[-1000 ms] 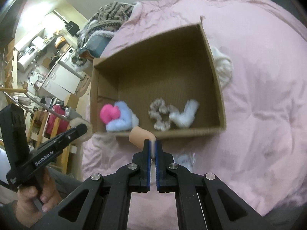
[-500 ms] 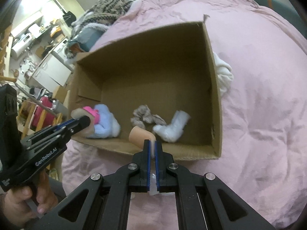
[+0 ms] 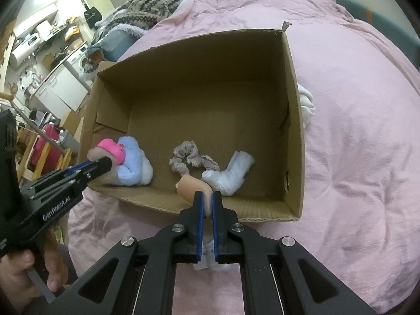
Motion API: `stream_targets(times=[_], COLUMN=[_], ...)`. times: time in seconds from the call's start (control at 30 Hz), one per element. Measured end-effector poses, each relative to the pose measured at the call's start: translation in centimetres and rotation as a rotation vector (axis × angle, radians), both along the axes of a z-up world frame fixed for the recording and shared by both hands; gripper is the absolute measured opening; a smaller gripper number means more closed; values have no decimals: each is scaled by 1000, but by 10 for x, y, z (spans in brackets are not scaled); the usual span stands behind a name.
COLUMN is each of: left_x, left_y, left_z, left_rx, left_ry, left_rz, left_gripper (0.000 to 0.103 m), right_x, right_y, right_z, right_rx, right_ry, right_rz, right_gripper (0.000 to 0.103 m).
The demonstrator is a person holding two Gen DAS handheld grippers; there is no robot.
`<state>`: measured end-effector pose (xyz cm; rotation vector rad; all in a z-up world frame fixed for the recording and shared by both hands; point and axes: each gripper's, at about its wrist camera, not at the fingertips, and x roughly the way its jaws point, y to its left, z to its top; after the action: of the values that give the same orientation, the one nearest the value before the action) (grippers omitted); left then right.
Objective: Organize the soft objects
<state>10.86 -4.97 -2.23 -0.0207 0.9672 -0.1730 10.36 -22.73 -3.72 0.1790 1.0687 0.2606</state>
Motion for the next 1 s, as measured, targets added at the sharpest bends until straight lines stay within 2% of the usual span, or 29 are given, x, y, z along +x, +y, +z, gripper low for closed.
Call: stream_targets(times=[0.07, 0.13, 0.47, 0.57, 0.6, 0.63, 0.67, 0.7, 0.77, 0.8, 0.83, 0.9, 1.0], left_x=[-2, -4, -4, -5, -6, -6, -7, -8, -12, -13, -14, -15, -14], left_y=[-3, -6, 0, 1, 1, 2, 2, 3, 5, 6, 7, 10, 11], left_z=[0, 2, 7, 11, 12, 13, 15, 17, 24, 27, 29, 33, 33], left_rx=[17, 29, 8, -3, -6, -7, -10, -14, -16, -14, -12, -23, -22], left_ry=[-8, -25, -51, -66, -69, -73, -83, -96, -136, -150, -163, -186, -173], left_rz=[-9, -10, 8, 12, 14, 17, 21, 23, 45, 56, 68, 76, 80], left_gripper=[10, 15, 18, 26, 35, 46, 50, 53, 59, 69, 74, 74, 74], right_x=[1, 1, 2, 1, 1, 1, 1, 0, -2, -5, -7, -11, -11], right_y=[-1, 0, -3, -5, -5, -5, -6, -8, -12, -17, -21, -27, -34], right_z=[1, 0, -1, 0, 0, 1, 3, 6, 14, 21, 26, 34, 34], right_rx=[6, 3, 30, 46, 48, 51, 56, 61, 73, 88, 99, 102, 133], right_ry=[1, 2, 14, 13, 10, 6, -1, -13, -58, -97, -133, -179, -172], right_rz=[-4, -5, -11, -18, -19, -22, -26, -37, -73, -98, -118, -152, -178], right_gripper=[6, 6, 8, 11, 12, 15, 18, 27, 59, 82, 84, 84, 84])
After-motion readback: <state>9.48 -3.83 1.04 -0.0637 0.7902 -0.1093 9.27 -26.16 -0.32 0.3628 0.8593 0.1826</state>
